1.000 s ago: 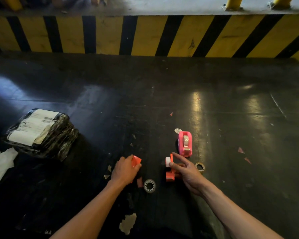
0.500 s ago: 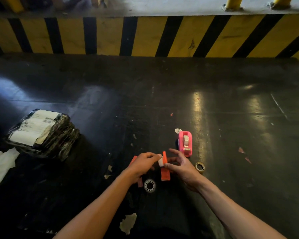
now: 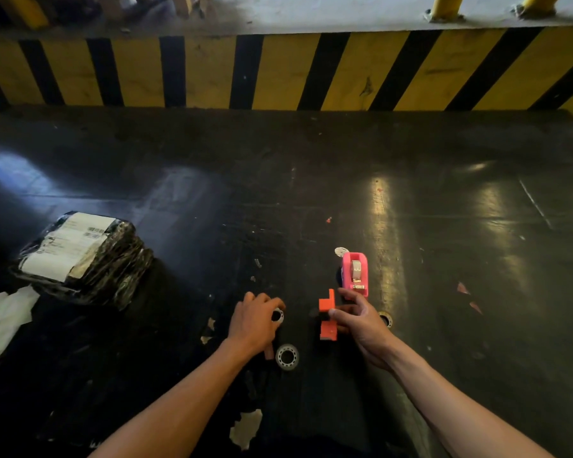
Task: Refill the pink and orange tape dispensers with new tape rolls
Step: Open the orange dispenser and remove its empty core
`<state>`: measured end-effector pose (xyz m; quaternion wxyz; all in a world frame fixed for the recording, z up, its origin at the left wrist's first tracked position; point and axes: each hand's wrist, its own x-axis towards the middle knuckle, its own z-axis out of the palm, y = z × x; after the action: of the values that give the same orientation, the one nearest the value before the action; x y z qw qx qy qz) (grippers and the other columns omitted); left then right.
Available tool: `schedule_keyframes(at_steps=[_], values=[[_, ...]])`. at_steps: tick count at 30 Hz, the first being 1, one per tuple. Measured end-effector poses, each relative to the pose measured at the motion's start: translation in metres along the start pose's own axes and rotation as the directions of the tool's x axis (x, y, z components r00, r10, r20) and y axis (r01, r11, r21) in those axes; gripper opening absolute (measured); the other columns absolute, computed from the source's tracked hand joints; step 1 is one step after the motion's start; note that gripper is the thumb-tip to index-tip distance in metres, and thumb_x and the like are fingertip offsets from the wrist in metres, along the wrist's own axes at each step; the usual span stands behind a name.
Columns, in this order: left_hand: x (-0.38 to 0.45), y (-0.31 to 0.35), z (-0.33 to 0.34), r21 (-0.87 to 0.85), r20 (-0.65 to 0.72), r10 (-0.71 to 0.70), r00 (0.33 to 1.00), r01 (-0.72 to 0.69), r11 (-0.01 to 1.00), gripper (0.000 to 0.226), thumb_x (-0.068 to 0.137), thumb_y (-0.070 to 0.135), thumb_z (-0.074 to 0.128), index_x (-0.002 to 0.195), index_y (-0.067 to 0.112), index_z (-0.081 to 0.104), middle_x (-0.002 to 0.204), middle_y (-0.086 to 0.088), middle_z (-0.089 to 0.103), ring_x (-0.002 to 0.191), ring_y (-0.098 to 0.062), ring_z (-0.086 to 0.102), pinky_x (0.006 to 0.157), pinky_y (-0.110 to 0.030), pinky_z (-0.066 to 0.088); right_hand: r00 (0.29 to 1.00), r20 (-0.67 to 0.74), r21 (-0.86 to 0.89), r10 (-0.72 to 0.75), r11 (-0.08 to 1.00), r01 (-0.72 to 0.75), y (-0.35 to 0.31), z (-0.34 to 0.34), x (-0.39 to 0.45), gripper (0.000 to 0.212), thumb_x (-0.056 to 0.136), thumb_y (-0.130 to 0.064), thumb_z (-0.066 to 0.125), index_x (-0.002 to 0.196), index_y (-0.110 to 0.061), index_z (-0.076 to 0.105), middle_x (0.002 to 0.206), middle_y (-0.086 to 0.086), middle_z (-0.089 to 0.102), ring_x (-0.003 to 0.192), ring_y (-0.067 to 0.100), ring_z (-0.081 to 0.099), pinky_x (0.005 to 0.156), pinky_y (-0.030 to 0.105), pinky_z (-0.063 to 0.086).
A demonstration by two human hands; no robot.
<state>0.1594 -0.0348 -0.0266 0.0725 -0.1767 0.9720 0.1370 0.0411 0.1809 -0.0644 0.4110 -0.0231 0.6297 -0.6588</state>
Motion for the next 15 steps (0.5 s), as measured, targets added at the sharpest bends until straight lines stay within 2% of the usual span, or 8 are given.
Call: schedule_keyframes(at_steps=[3,6,7,9,11,13,15], values=[[-0.003,0.0,0.004,0.051,-0.024,0.053,0.998,-0.051,0.997,0.042,0.091,0.04,0.063,0.131,0.036,0.054,0.136,0.005,0.053,0.123,-0.02,0.043,0.1,-0.039,0.041,0.999,-0.034,-0.023,0.003,1.0,-0.003,0.002,-0.001,-0.001,0.08,0.059,-0.036,0.091,0.13,-0.033,0.055,0.112,0.012,0.073,0.105,0.029,0.071,0.084,0.04,0.058],[-0.013,0.004,0.003,0.002,-0.053,0.173,0.984,-0.173,0.985,0.045,0.09,0.048,0.059,0.132,0.035,0.052,0.133,0.003,0.05,0.121,-0.018,0.044,0.1,-0.037,0.042,0.999,-0.036,-0.03,0.01,0.999,-0.011,0.002,-0.003,-0.005,0.073,0.061,-0.036,0.089,0.126,-0.035,0.057,0.119,0.014,0.068,0.108,0.031,0.069,0.084,0.04,0.058],[-0.017,0.005,0.002,-0.008,-0.022,0.233,0.972,-0.234,0.972,0.045,0.09,0.052,0.056,0.132,0.036,0.052,0.13,0.003,0.051,0.119,-0.017,0.045,0.099,-0.035,0.043,0.999,-0.034,-0.026,0.012,1.0,-0.012,0.002,-0.005,-0.006,0.069,0.065,-0.033,0.088,0.126,-0.035,0.056,0.119,0.014,0.067,0.109,0.031,0.069,0.084,0.039,0.057],[-0.025,0.007,-0.001,-0.015,0.125,0.319,0.94,-0.32,0.947,0.049,0.088,0.061,0.052,0.131,0.037,0.051,0.129,0.004,0.052,0.119,-0.015,0.046,0.099,-0.034,0.042,0.999,-0.038,-0.012,0.011,1.0,-0.012,0.003,-0.007,-0.007,0.06,0.075,-0.023,0.084,0.127,-0.033,0.056,0.12,0.013,0.068,0.108,0.029,0.069,0.082,0.038,0.057],[-0.03,0.009,-0.002,0.033,0.281,0.329,0.902,-0.351,0.936,0.055,0.086,0.065,0.053,0.133,0.038,0.049,0.133,0.002,0.051,0.124,-0.016,0.043,0.103,-0.038,0.041,0.998,-0.056,0.002,0.009,1.0,-0.009,0.006,-0.009,-0.006,0.055,0.083,-0.015,0.079,0.13,-0.029,0.055,0.12,0.014,0.067,0.107,0.028,0.07,0.08,0.038,0.056],[-0.032,0.011,-0.001,0.096,0.363,0.312,0.878,-0.369,0.925,0.055,0.087,0.058,0.059,0.137,0.037,0.046,0.138,-0.001,0.049,0.128,-0.02,0.041,0.106,-0.042,0.04,0.998,-0.065,0.007,0.014,1.0,-0.014,0.007,-0.009,-0.006,0.055,0.084,-0.015,0.078,0.132,-0.028,0.055,0.119,0.013,0.067,0.106,0.028,0.07,0.081,0.039,0.057],[-0.034,0.014,0.001,0.101,0.378,0.296,0.877,-0.357,0.929,0.054,0.09,0.047,0.063,0.139,0.035,0.046,0.14,-0.003,0.048,0.129,-0.022,0.042,0.106,-0.042,0.04,0.998,-0.059,0.01,0.022,1.0,-0.021,0.009,-0.007,-0.007,0.055,0.083,-0.017,0.079,0.131,-0.03,0.056,0.119,0.013,0.067,0.107,0.029,0.07,0.082,0.04,0.058]])
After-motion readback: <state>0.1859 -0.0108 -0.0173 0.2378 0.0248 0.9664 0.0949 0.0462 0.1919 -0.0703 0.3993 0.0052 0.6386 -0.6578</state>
